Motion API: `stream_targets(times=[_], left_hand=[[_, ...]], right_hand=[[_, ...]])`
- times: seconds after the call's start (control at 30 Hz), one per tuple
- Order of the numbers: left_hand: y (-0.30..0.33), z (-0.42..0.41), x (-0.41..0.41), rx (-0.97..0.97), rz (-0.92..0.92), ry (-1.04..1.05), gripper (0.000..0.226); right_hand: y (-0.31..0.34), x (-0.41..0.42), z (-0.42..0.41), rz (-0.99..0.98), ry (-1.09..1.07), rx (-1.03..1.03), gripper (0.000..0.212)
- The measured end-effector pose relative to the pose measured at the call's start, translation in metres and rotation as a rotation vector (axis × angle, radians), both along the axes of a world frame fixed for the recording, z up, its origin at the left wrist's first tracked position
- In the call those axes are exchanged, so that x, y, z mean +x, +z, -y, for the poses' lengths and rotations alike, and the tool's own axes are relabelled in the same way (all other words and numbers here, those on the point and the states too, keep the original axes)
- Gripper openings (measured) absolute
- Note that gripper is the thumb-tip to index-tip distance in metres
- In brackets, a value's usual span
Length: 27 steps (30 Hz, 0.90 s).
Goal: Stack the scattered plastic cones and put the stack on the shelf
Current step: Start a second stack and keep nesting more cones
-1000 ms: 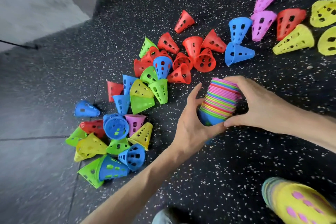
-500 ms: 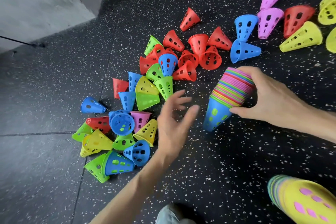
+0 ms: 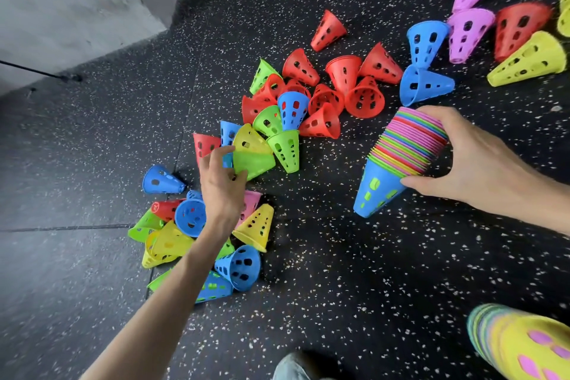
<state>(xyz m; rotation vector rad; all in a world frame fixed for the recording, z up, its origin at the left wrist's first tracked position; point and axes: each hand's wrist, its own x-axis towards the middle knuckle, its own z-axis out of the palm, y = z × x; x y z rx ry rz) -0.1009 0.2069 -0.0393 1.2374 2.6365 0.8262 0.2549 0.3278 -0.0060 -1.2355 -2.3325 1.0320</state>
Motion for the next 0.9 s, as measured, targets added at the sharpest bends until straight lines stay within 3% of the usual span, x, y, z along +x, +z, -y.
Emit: stream_targets(times=[0.23, 0.33, 0.57, 0.67, 0.8, 0.9], left_hand=[[0.006, 0.006, 0.025, 0.286, 0.211, 0.009, 0.034], [0.012, 0.008, 0.047, 0.263, 0.224, -0.122, 0.021], [-0.013, 0.015, 0.118, 0.103, 0.235, -0.533, 0.027], [-0.031, 0.016, 0.133, 0.084, 0.320, -0.528, 0.029], [-0.036, 0.024, 0.149, 0.031, 0.598, -0.426, 0.069], [-0.034, 0.029, 0.158, 0.048, 0.645, -0.398, 0.076]], right_hand=[[0.004, 0.002, -0.003, -0.031, -0.032, -0.004, 0.094], [0.008, 0.004, -0.009, -0.080, -0.101, -0.011, 0.092], [0.007, 0.013, -0.016, -0.102, -0.175, -0.024, 0.093], [0.002, 0.018, -0.013, -0.075, -0.176, -0.033, 0.093], [-0.004, 0.020, -0.006, -0.040, -0.166, -0.040, 0.093], [-0.006, 0.017, -0.002, -0.035, -0.162, -0.057, 0.093]])
